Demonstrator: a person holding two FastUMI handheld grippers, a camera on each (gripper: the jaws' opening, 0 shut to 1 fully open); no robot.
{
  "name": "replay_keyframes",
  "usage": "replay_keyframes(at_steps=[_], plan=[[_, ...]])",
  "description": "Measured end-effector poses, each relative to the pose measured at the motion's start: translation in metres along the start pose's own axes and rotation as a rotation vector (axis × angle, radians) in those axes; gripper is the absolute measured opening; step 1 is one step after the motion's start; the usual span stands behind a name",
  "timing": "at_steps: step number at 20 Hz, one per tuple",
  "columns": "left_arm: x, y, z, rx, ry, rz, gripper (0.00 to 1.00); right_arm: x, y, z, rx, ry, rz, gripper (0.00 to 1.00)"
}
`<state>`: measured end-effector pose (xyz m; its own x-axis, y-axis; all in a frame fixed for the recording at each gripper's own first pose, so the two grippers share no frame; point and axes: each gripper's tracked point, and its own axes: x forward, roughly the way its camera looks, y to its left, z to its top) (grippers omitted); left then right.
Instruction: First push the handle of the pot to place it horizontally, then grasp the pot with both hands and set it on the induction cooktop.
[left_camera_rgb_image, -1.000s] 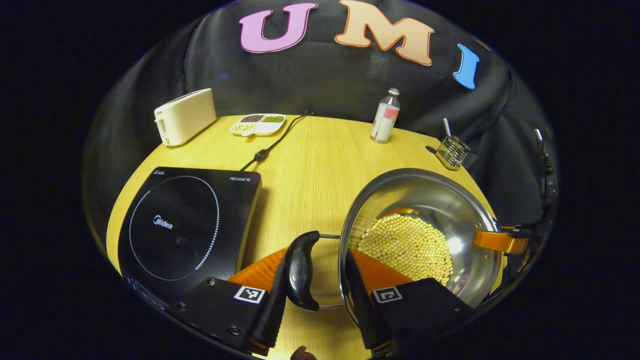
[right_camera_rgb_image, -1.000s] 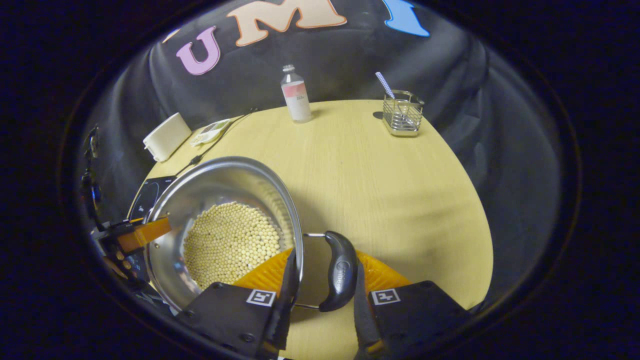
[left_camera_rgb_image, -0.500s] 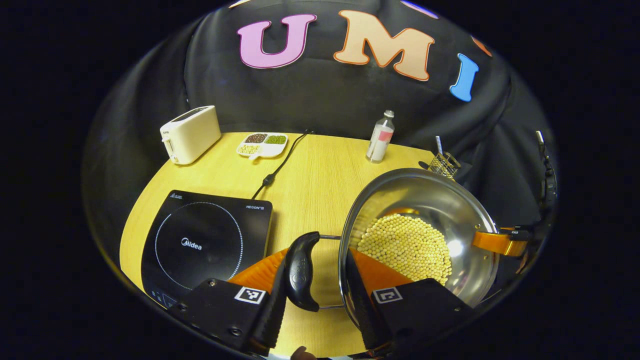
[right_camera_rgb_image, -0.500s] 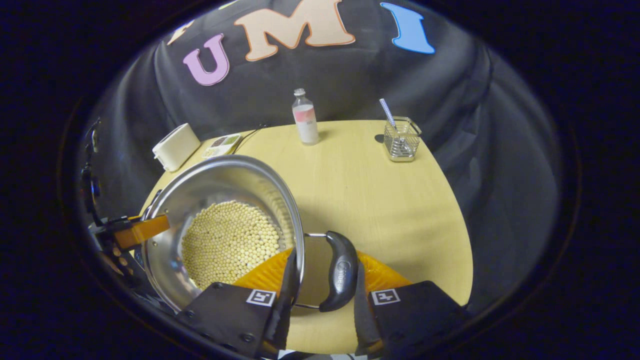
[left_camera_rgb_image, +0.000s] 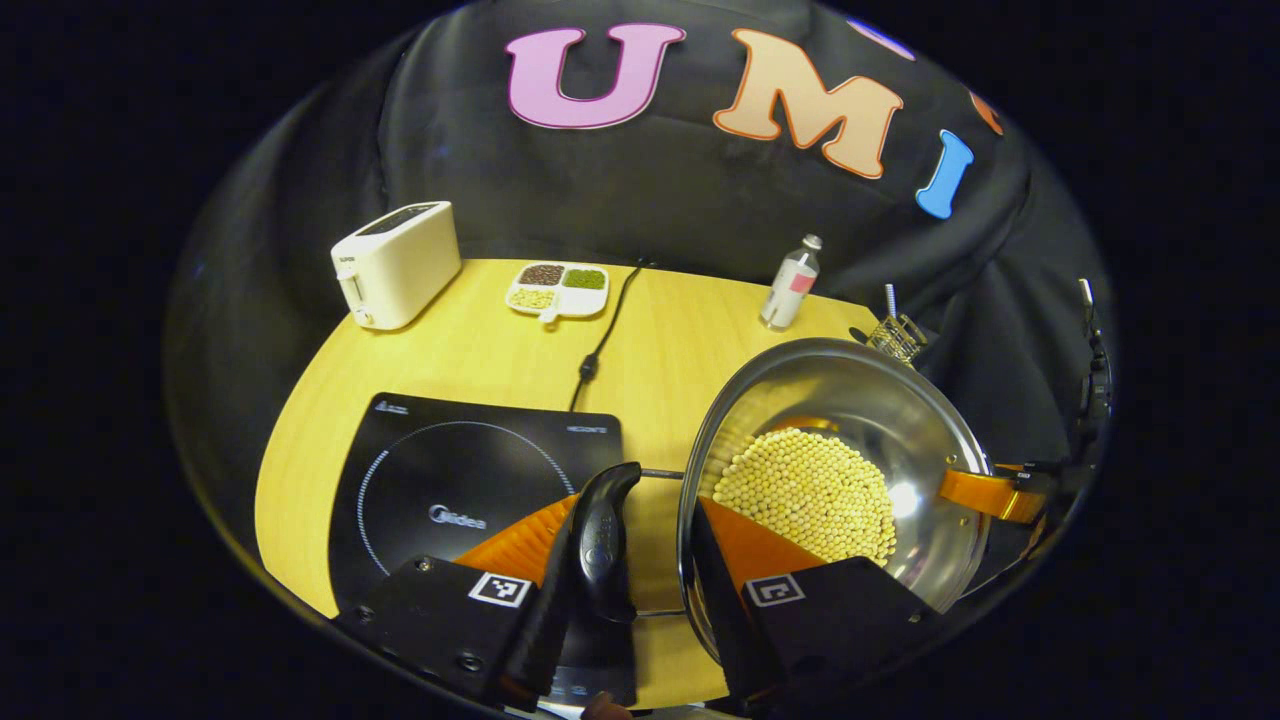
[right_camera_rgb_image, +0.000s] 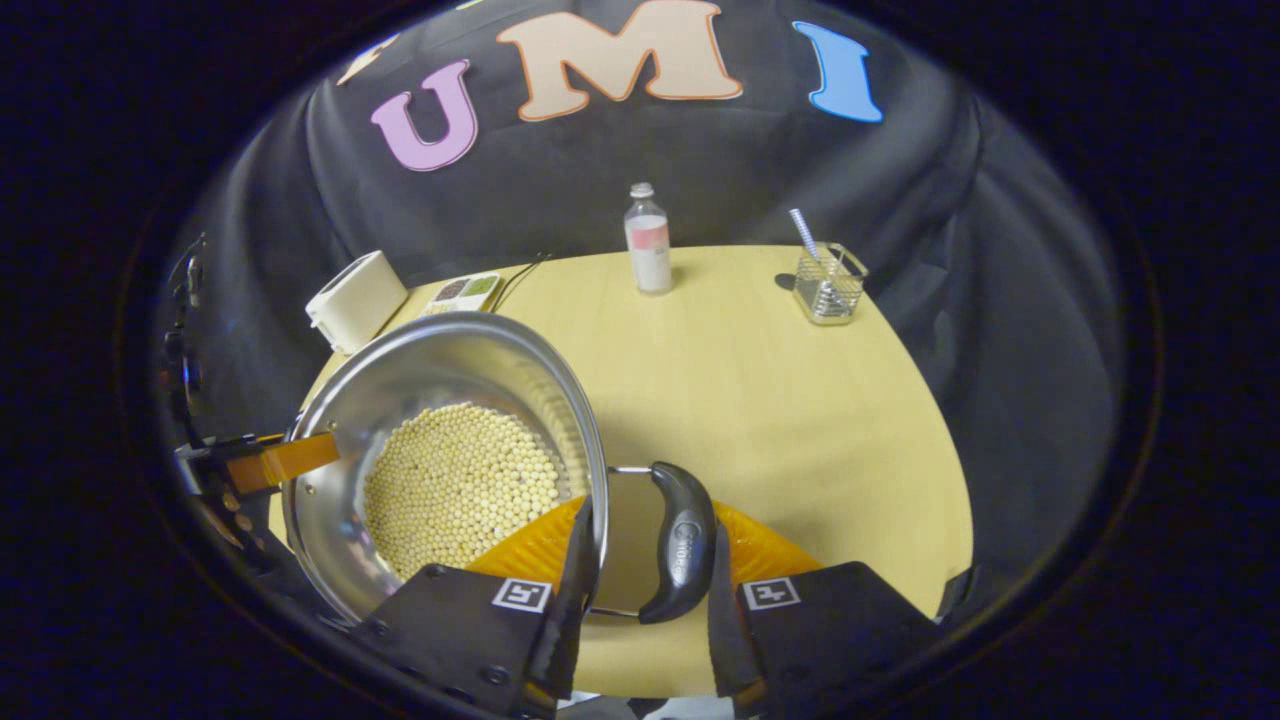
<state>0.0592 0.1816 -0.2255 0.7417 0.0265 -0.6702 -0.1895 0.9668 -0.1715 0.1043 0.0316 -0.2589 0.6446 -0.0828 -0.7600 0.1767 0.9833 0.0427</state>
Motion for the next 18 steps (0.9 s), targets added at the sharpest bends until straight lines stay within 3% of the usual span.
replay_keyframes(at_steps=[4, 5, 7, 16, 17, 18], plan=[[-0.009, 0.048, 0.002, -0.007, -0.002, 0.024, 0.65, 0.006, 0.049, -0.005, -0.002, 0.007, 0.022, 0.50], [-0.012, 0.058, 0.002, -0.010, -0.004, 0.029, 0.64, 0.008, 0.060, -0.005, -0.005, 0.006, 0.025, 0.55], [-0.015, 0.080, 0.002, -0.008, -0.007, 0.038, 0.64, 0.010, 0.082, -0.007, -0.009, 0.009, 0.032, 0.50], [-0.024, 0.177, 0.004, -0.016, -0.005, 0.084, 0.64, 0.031, 0.181, -0.017, -0.016, 0.032, 0.064, 0.50], [-0.024, 0.187, 0.002, -0.022, -0.001, 0.091, 0.65, 0.033, 0.192, -0.019, -0.015, 0.036, 0.067, 0.55], [-0.025, 0.196, 0.002, -0.024, 0.001, 0.095, 0.65, 0.036, 0.201, -0.020, -0.015, 0.036, 0.068, 0.50]])
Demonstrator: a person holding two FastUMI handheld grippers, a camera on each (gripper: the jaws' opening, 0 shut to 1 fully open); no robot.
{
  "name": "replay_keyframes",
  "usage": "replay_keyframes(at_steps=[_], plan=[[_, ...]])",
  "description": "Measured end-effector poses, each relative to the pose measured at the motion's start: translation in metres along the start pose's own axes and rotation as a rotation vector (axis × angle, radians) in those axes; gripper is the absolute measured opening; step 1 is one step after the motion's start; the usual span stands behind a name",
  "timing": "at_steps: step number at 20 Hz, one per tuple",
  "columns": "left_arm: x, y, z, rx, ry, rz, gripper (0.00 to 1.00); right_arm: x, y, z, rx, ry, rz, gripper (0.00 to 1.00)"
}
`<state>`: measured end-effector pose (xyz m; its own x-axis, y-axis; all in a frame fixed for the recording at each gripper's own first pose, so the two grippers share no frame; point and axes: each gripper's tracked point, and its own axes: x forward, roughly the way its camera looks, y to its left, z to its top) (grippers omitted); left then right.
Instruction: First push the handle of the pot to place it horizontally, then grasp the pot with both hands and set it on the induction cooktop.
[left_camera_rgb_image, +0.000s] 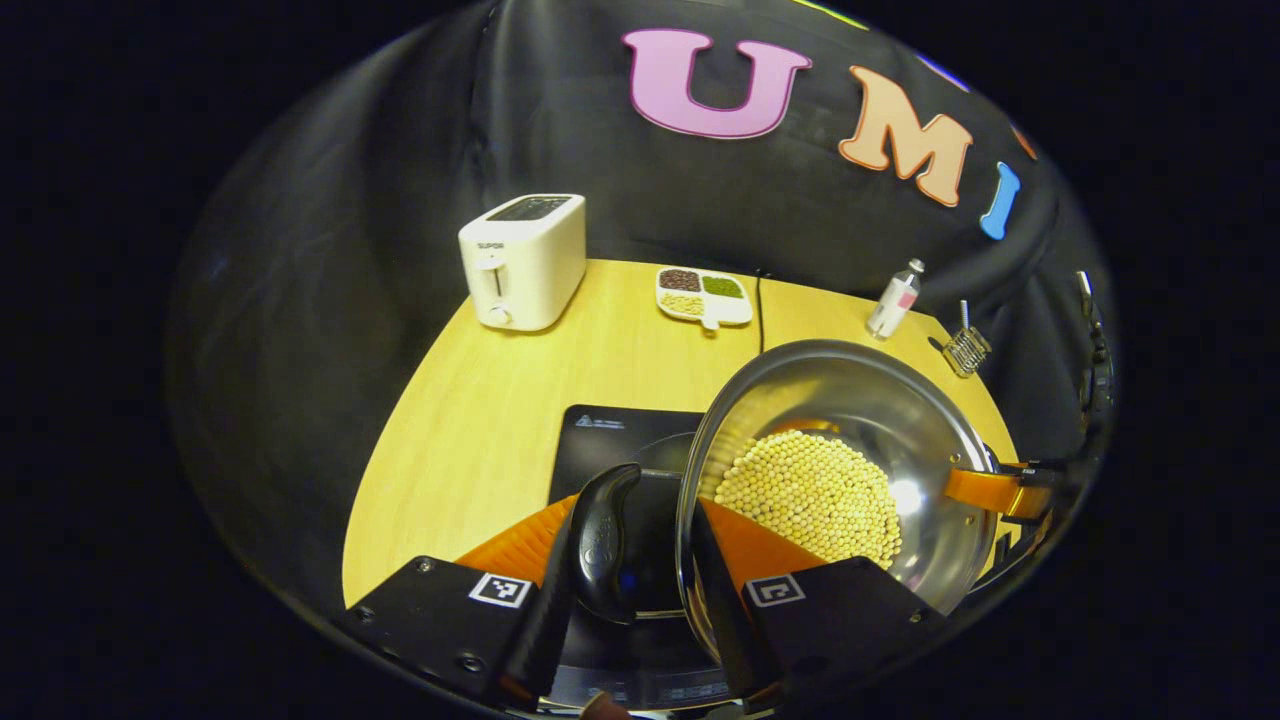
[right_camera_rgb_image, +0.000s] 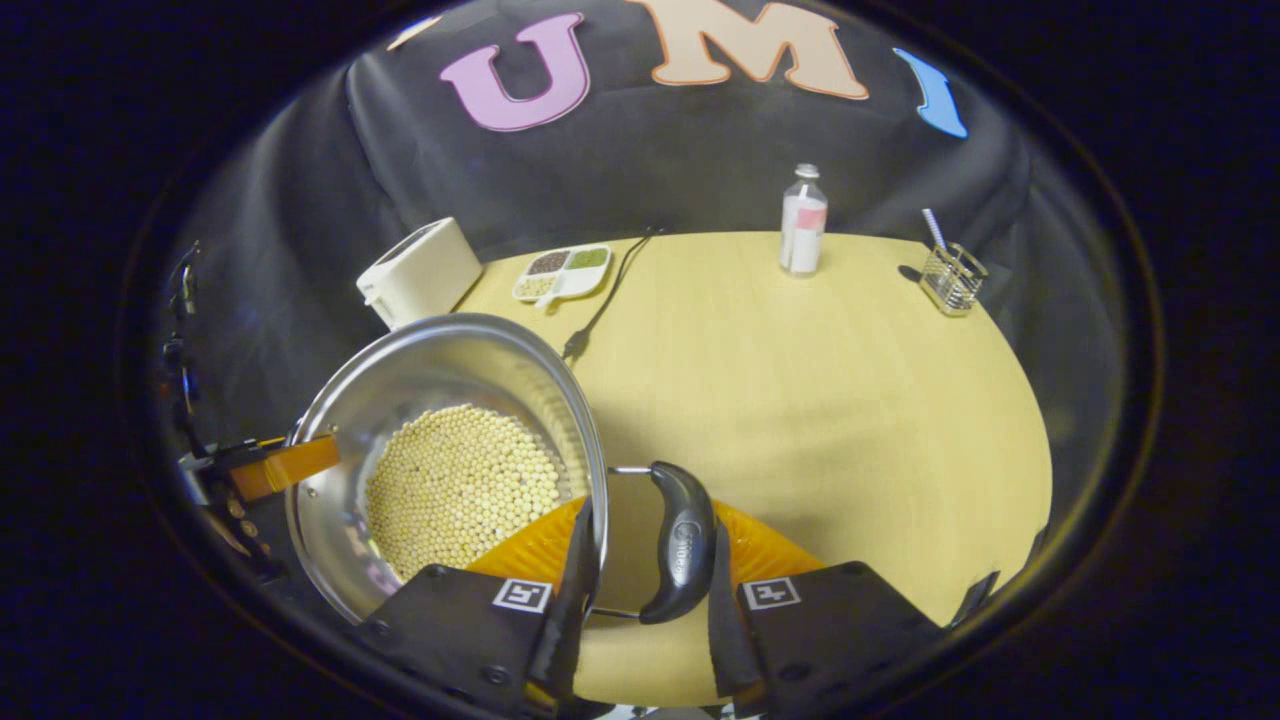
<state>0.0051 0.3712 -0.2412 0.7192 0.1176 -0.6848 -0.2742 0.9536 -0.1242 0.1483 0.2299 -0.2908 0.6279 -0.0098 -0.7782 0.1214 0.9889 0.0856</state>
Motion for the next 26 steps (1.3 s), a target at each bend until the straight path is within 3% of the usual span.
replay_keyframes(at_steps=[1, 3, 8, 9, 10, 20, 21, 22, 26], plan=[[0.002, 0.008, 0.001, -0.007, 0.002, 0.004, 0.63, 0.004, 0.008, 0.000, -0.005, 0.001, 0.002, 0.55], [0.004, 0.022, 0.000, -0.010, 0.011, 0.011, 0.64, 0.012, 0.022, -0.003, 0.000, 0.013, 0.007, 0.49], [0.014, 0.045, 0.003, 0.010, 0.020, 0.025, 0.64, 0.027, 0.044, -0.005, 0.008, 0.020, 0.015, 0.50], [0.016, 0.049, 0.003, 0.012, 0.025, 0.029, 0.65, 0.030, 0.047, -0.006, 0.012, 0.025, 0.018, 0.54], [0.017, 0.051, 0.001, 0.012, 0.030, 0.033, 0.64, 0.034, 0.049, -0.008, 0.015, 0.034, 0.019, 0.50], [0.028, 0.054, -0.008, -0.027, 0.051, 0.022, 0.65, 0.044, 0.051, -0.009, -0.009, 0.045, 0.008, 0.49], [0.030, 0.054, -0.010, -0.032, 0.055, 0.019, 0.64, 0.044, 0.051, -0.008, -0.007, 0.043, 0.006, 0.55], [0.030, 0.054, -0.011, -0.035, 0.050, 0.015, 0.64, 0.044, 0.050, -0.007, -0.008, 0.040, 0.004, 0.49], [0.032, 0.053, -0.014, -0.051, 0.043, -0.011, 0.64, 0.043, 0.051, -0.006, -0.003, 0.039, 0.002, 0.49]])
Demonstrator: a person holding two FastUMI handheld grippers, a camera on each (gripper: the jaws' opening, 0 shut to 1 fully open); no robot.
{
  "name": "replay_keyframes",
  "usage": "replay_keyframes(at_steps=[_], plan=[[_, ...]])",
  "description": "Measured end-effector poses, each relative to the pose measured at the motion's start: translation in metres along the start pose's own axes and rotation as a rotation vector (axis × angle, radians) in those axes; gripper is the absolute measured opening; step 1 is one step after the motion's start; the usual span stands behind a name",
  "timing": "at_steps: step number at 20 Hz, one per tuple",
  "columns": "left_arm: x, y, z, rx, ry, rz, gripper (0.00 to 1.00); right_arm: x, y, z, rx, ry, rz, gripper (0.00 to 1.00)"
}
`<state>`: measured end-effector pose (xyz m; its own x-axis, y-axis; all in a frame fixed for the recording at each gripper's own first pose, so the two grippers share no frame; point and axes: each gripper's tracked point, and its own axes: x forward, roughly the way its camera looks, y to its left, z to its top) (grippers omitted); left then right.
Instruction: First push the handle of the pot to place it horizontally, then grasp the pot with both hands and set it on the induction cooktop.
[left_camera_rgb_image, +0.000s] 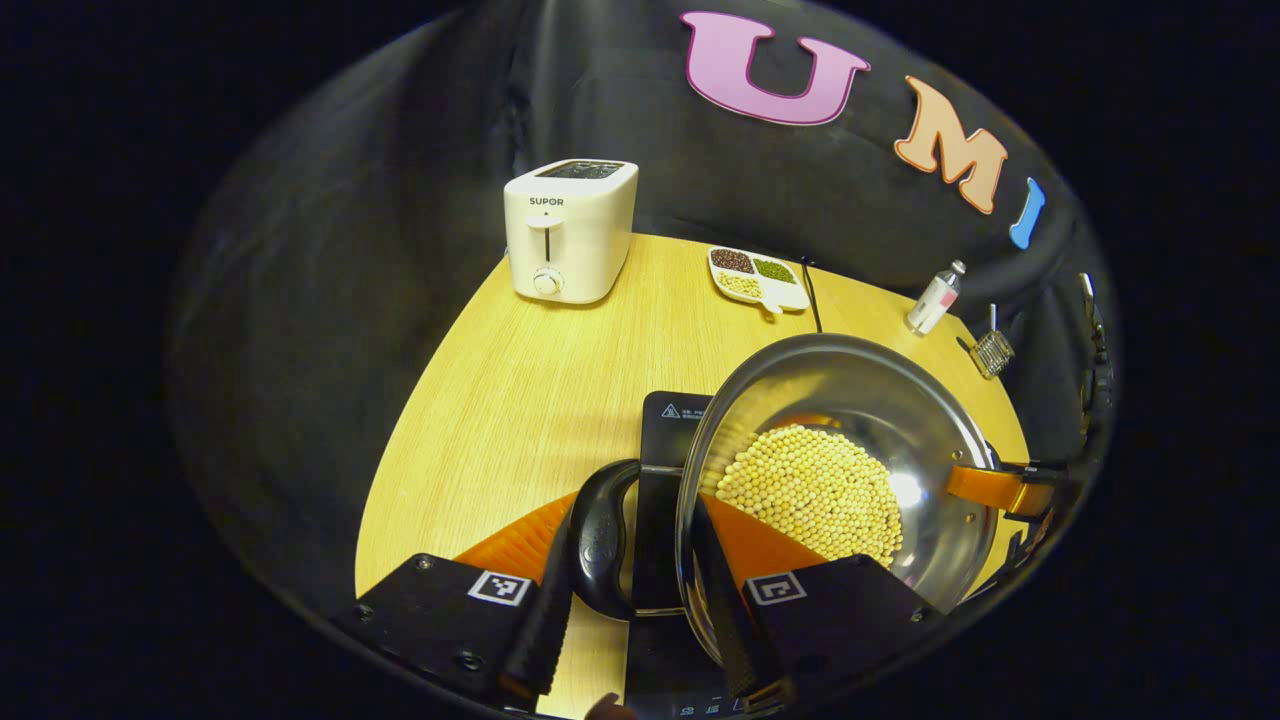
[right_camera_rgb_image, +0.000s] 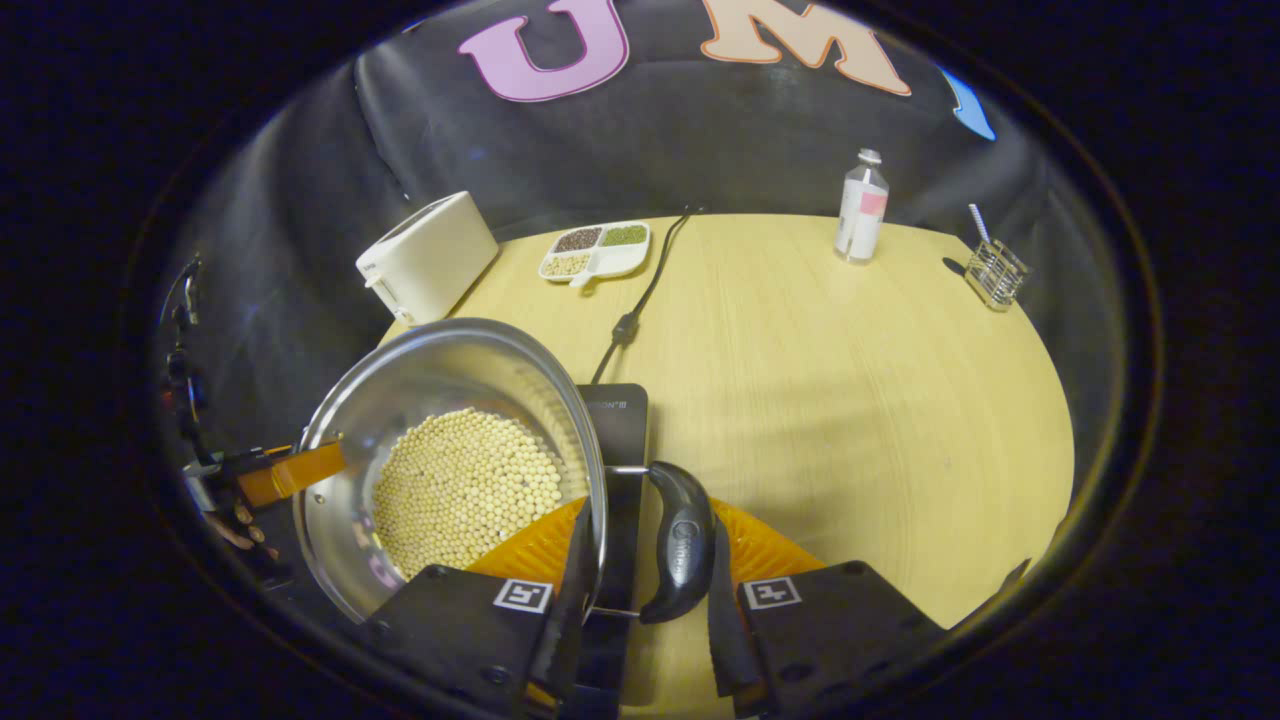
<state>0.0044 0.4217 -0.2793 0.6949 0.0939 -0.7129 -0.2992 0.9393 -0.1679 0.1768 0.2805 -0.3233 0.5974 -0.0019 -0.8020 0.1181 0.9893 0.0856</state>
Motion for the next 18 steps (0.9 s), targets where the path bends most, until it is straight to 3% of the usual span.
replay_keyframes(at_steps=[6, 10, 12, 13, 16, 18], plan=[[0.0019, 0.0014, 0.0016, 0.026, -0.010, -0.006, 0.68, 0.0018, -0.0003, -0.0007, 0.009, 0.005, -0.009, 0.51], [0.0007, 0.0015, 0.0008, 0.024, -0.013, -0.011, 0.68, 0.0014, 0.0012, 0.0017, -0.011, -0.008, 0.008, 0.62], [0.0015, 0.0019, 0.0010, 0.042, -0.020, -0.009, 0.69, 0.0040, 0.0035, 0.0006, -0.010, -0.005, 0.021, 0.62], [-0.0005, 0.0008, 0.0036, 0.057, -0.030, -0.012, 0.70, 0.0031, 0.0064, 0.0001, -0.011, -0.003, 0.030, 0.70], [0.0011, -0.0041, 0.0067, 0.074, -0.043, -0.021, 1.00, 0.0053, 0.0042, -0.0026, -0.015, 0.007, 0.022, 0.84], [0.0022, -0.0040, 0.0053, 0.080, -0.033, -0.020, 0.98, 0.0062, 0.0030, -0.0037, -0.017, 0.014, 0.019, 0.96]])
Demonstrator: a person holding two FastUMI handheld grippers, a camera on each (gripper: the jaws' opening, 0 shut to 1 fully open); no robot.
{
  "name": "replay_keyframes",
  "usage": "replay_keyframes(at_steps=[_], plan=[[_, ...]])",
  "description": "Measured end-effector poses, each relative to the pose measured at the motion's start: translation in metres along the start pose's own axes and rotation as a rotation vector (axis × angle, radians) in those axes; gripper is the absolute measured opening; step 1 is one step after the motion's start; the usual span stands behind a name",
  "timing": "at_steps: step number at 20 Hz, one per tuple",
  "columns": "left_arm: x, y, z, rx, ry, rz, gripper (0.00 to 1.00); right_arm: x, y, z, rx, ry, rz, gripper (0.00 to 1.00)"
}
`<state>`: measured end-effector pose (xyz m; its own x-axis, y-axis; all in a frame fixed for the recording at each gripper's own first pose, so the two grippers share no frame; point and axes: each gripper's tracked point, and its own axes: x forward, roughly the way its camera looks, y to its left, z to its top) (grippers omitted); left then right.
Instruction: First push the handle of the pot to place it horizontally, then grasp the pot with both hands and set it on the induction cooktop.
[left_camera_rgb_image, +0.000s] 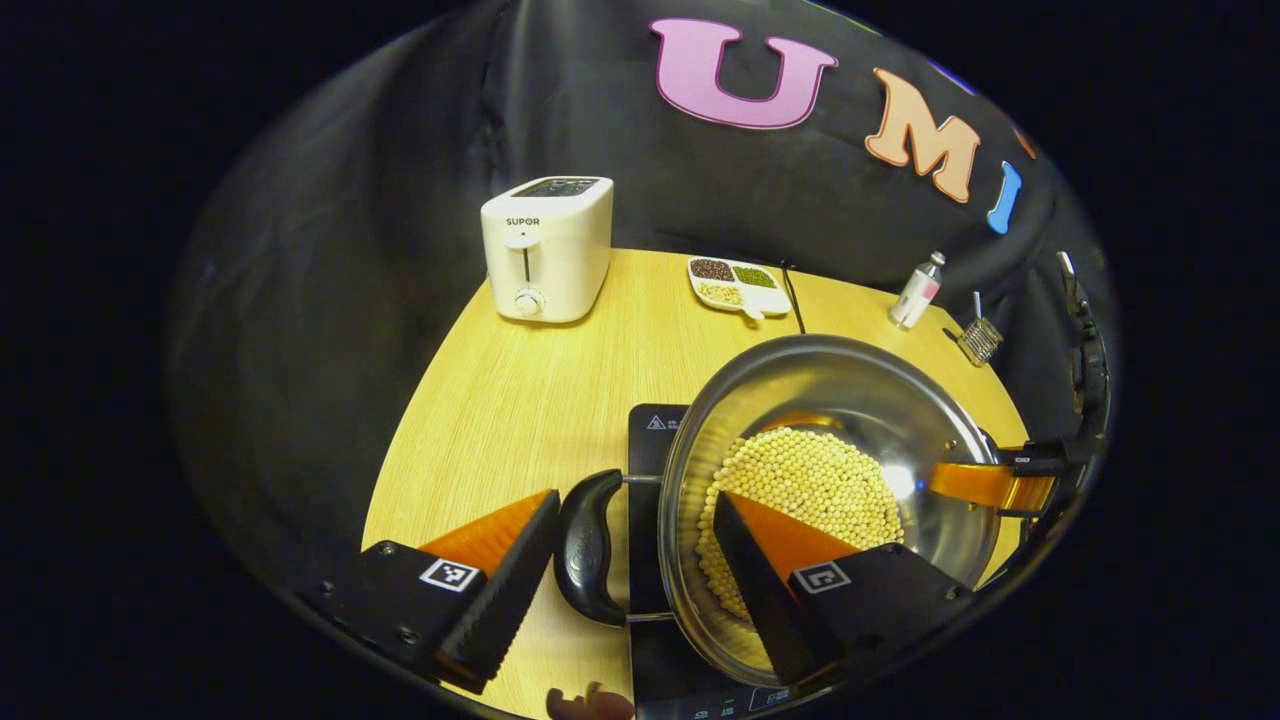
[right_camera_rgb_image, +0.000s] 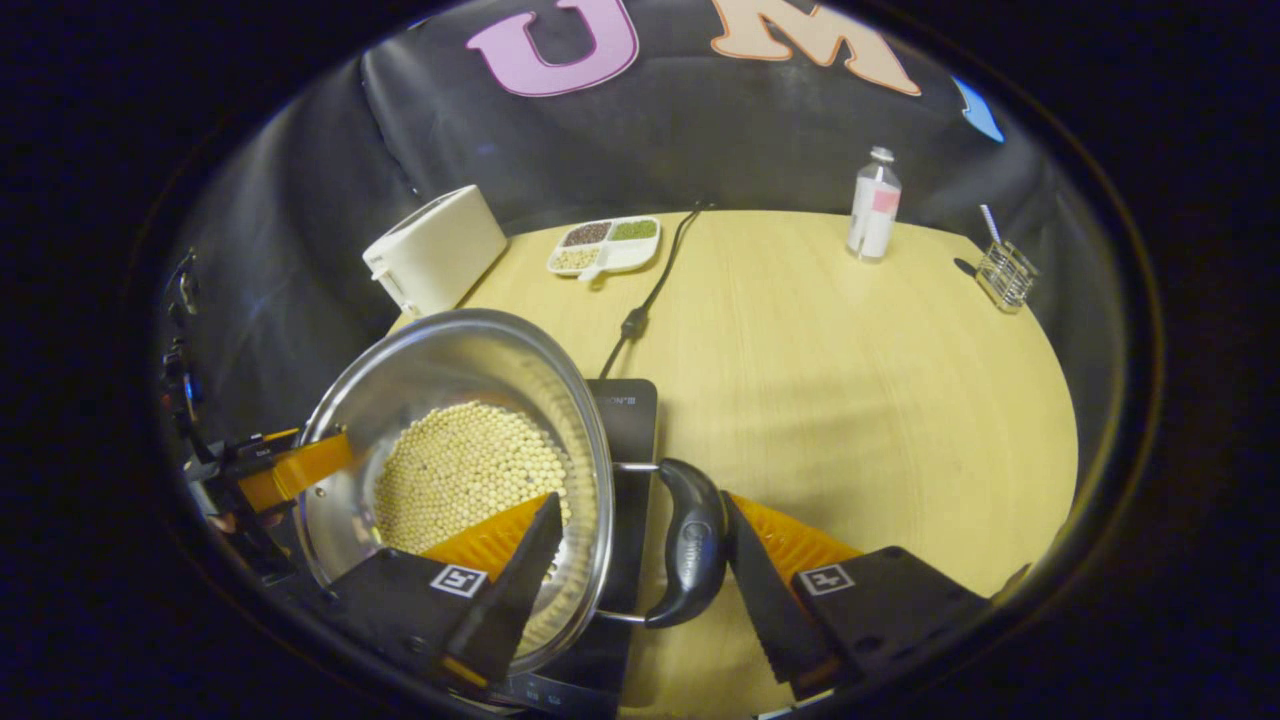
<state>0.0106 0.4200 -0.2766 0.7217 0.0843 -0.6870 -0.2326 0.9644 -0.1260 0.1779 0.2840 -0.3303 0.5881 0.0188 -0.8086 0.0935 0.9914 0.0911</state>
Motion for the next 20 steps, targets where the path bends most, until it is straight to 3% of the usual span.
replay_keyframes(at_steps=[8, 12, 20], plan=[[-0.006, 0.002, 0.012, 0.061, -0.033, 0.032, 0.98, -0.005, 0.002, 0.012, 0.010, -0.022, 0.021, 0.98], [-0.017, 0.005, 0.035, 0.123, -0.123, 0.087, 0.98, -0.017, -0.005, 0.032, 0.005, -0.088, 0.017, 0.96], [-0.084, -0.020, 0.092, 0.177, -0.368, 0.125, 0.96, -0.089, -0.017, 0.098, -0.013, -0.354, 0.072, 0.95]])
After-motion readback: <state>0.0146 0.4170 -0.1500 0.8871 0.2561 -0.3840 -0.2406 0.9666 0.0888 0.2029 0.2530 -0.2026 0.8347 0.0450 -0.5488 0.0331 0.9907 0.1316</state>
